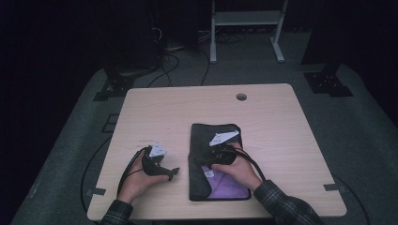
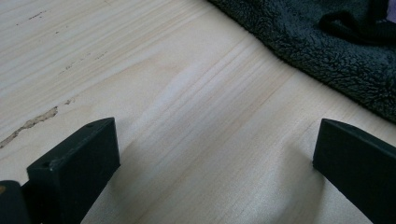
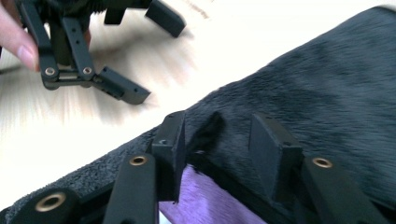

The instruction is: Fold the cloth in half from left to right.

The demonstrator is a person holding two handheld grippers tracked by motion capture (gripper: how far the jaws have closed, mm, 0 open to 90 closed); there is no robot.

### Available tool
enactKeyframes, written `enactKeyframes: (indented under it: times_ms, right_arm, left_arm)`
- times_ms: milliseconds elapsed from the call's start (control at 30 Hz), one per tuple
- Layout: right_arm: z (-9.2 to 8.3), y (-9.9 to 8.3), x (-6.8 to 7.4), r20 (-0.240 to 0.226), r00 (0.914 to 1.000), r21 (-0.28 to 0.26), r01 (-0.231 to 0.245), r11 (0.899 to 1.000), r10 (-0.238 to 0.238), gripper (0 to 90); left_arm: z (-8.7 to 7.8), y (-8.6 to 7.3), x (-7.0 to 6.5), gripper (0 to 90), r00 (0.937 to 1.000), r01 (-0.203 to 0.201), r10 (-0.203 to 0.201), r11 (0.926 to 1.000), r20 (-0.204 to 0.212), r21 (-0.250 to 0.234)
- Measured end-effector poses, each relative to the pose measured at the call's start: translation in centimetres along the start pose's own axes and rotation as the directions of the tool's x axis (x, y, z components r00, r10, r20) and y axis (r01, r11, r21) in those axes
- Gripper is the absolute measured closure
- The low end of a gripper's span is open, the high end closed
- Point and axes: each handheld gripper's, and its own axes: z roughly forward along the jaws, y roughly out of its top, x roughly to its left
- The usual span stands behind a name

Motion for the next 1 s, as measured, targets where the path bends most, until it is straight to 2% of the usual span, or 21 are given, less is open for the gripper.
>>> enactKeyframes:
  times_ms: [133,233,333,433,533,767,1000]
  right_arm:
    - [1.1,-0.2,0.5,-0.020,0.9998,0.026,0.004,1.000,-0.004,53.1]
    - [1.7,-0.4,0.8,-0.010,0.9996,0.052,0.025,0.998,-0.025,55.8]
    - [2.0,-0.6,1.1,0.003,0.9990,0.062,0.044,0.997,-0.044,66.1]
    - [1.9,-0.6,1.1,-0.002,0.9993,0.061,0.038,0.997,-0.038,78.6]
    - [1.7,-0.5,0.9,-0.016,0.9997,0.050,0.022,0.998,-0.021,84.6]
    - [0.1,-0.2,1.0,-0.041,0.9991,0.009,0.012,1.000,-0.012,87.3]
    - [-2.8,-0.6,1.2,-0.018,0.9996,-0.007,0.022,1.000,-0.022,87.8]
  left_arm:
    - [0.0,0.0,0.0,0.0,1.0000,0.000,0.000,1.0000,0.000,0.001]
    - [0.0,0.0,0.0,0.0,1.0000,0.000,0.000,1.0000,0.000,0.000]
    - [0.0,0.0,0.0,0.0,1.0000,0.000,0.000,1.0000,0.000,0.000]
    - [0.0,0.0,0.0,0.0,1.0000,0.001,-0.001,1.0000,0.000,0.000]
    - [0.0,0.0,0.0,0.0,1.0000,0.000,0.000,1.0000,0.000,0.000]
    - [0.0,0.0,0.0,0.0,1.0000,0.000,0.000,1.0000,0.000,0.000]
    - [0.0,0.0,0.0,0.0,1.0000,0.000,0.000,1.0000,0.000,0.000]
